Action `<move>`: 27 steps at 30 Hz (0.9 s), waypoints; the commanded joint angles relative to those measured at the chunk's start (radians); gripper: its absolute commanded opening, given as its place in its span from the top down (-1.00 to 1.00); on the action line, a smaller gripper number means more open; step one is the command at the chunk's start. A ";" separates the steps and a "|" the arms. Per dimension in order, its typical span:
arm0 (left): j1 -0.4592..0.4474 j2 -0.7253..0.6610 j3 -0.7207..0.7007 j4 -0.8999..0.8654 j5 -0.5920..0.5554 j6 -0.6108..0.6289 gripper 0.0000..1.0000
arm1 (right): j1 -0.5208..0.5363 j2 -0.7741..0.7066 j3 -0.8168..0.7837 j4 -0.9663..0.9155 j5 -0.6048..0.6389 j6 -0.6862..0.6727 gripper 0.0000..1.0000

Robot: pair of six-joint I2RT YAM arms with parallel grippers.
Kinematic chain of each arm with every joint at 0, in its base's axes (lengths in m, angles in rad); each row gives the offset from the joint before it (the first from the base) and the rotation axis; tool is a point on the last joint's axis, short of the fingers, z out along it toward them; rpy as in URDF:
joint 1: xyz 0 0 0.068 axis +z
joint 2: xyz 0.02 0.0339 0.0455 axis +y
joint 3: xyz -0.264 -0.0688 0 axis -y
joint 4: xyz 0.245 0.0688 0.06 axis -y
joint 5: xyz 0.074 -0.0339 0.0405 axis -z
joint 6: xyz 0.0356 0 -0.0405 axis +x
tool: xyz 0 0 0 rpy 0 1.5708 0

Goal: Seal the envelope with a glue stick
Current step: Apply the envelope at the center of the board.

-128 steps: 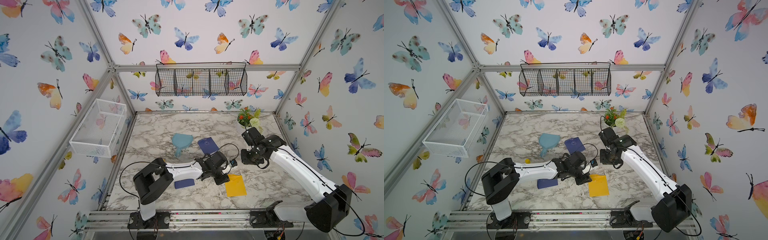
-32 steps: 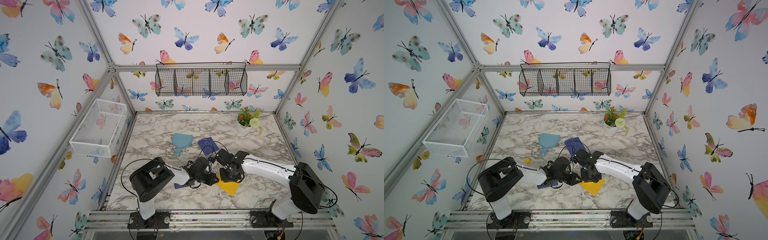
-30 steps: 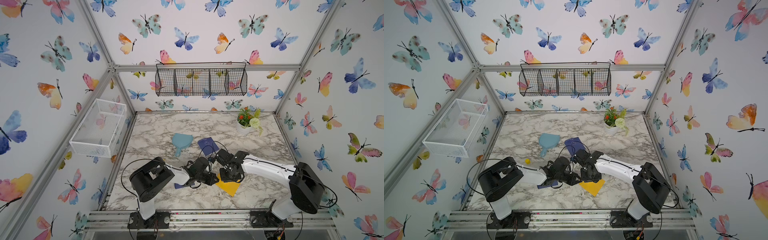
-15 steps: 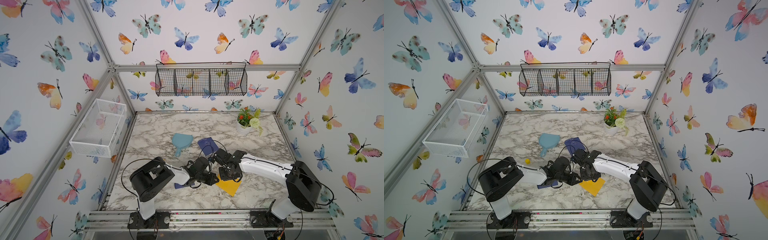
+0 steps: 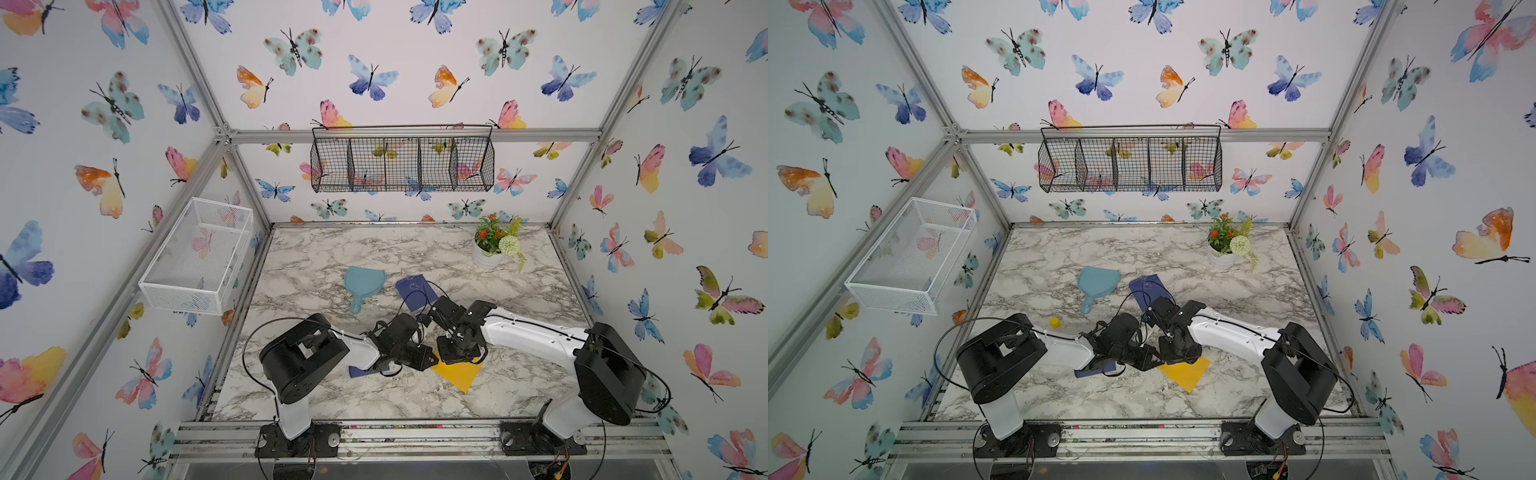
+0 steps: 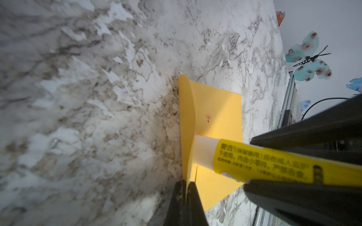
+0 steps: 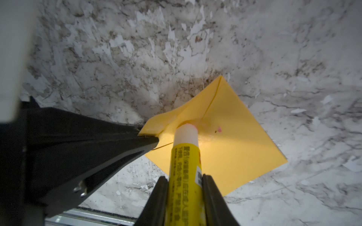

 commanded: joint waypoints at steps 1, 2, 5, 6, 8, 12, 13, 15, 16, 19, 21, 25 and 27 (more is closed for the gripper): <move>-0.003 0.028 0.006 -0.054 0.000 0.012 1.00 | 0.006 0.028 0.000 -0.038 -0.042 -0.011 0.96; -0.003 0.028 0.007 -0.054 0.000 0.012 1.00 | 0.006 0.031 0.001 -0.041 -0.032 -0.010 0.96; -0.002 0.028 0.007 -0.054 0.000 0.012 1.00 | 0.006 0.052 -0.001 -0.062 -0.011 -0.014 0.96; -0.003 0.028 0.007 -0.055 0.000 0.013 1.00 | 0.005 0.063 0.003 -0.076 0.008 -0.015 0.96; -0.003 0.027 0.008 -0.057 -0.001 0.014 1.00 | 0.003 0.082 0.012 -0.096 0.046 -0.020 0.96; -0.007 0.025 0.010 -0.066 -0.005 0.016 1.00 | -0.009 0.127 0.052 -0.113 0.090 -0.036 0.96; -0.009 0.023 0.010 -0.068 -0.007 0.018 1.00 | -0.011 0.136 0.062 -0.121 0.098 -0.040 0.96; -0.008 0.019 0.010 -0.071 -0.010 0.019 1.00 | -0.019 0.152 0.078 -0.132 0.119 -0.050 0.96; -0.009 0.019 0.009 -0.072 -0.011 0.020 1.00 | -0.023 0.156 0.083 -0.136 0.125 -0.053 0.96; -0.008 0.020 0.009 -0.072 -0.010 0.020 1.00 | -0.036 0.157 0.088 -0.150 0.145 -0.061 0.96; -0.008 0.019 0.009 -0.072 -0.011 0.019 1.00 | -0.045 0.153 0.088 -0.155 0.154 -0.065 0.96; -0.010 0.020 0.010 -0.075 -0.012 0.020 1.00 | -0.052 0.143 0.084 -0.135 0.099 -0.081 0.96; -0.008 0.020 0.010 -0.075 -0.012 0.021 1.00 | -0.052 0.130 0.072 -0.112 0.022 -0.092 0.96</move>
